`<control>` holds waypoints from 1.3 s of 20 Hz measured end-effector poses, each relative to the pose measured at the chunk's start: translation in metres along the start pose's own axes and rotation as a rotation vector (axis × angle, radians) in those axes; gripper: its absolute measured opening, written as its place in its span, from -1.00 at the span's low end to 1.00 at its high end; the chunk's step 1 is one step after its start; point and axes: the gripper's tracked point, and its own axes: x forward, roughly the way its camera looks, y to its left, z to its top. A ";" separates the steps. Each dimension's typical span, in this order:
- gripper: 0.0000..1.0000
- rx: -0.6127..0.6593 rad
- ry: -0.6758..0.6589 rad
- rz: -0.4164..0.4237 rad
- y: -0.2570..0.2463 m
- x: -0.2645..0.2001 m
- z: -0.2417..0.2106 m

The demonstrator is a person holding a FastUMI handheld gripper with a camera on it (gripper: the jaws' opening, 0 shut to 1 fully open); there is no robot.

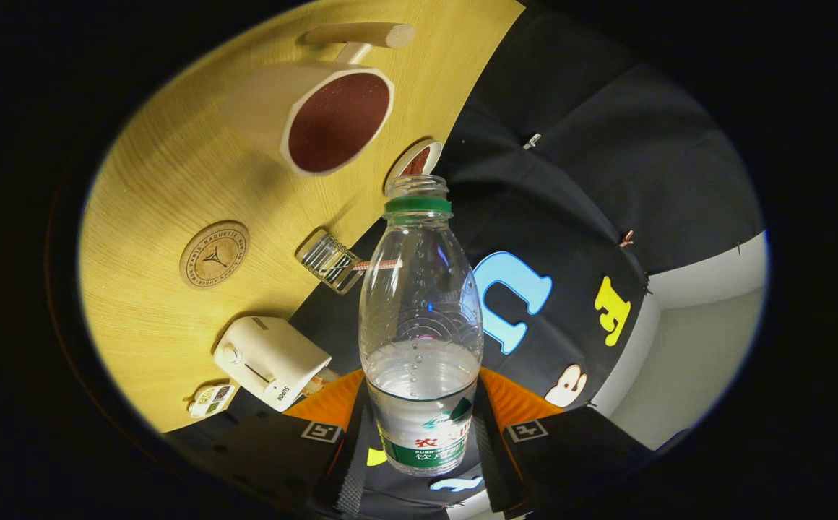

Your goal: Take the bottle from table, then pour the juice into the cup, finally place the bottle on the coaster

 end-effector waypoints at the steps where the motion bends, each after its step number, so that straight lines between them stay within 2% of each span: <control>1: 0.34 0.004 0.000 0.001 0.000 0.001 0.002; 5: 0.34 0.073 0.010 0.038 0.013 -0.001 0.003; 7: 0.35 0.183 0.024 0.076 0.025 -0.003 0.004; 11: 0.35 0.484 0.081 0.127 0.044 -0.018 0.011; 15: 0.35 0.890 0.120 0.166 0.059 -0.027 0.020; 17: 0.36 1.156 0.091 0.170 0.054 -0.030 0.029; 20: 0.36 1.455 0.046 0.161 0.036 -0.035 0.032; 23: 0.36 1.771 0.029 0.144 0.021 -0.033 0.010; 26: 0.36 2.034 -0.013 0.087 0.002 -0.019 -0.028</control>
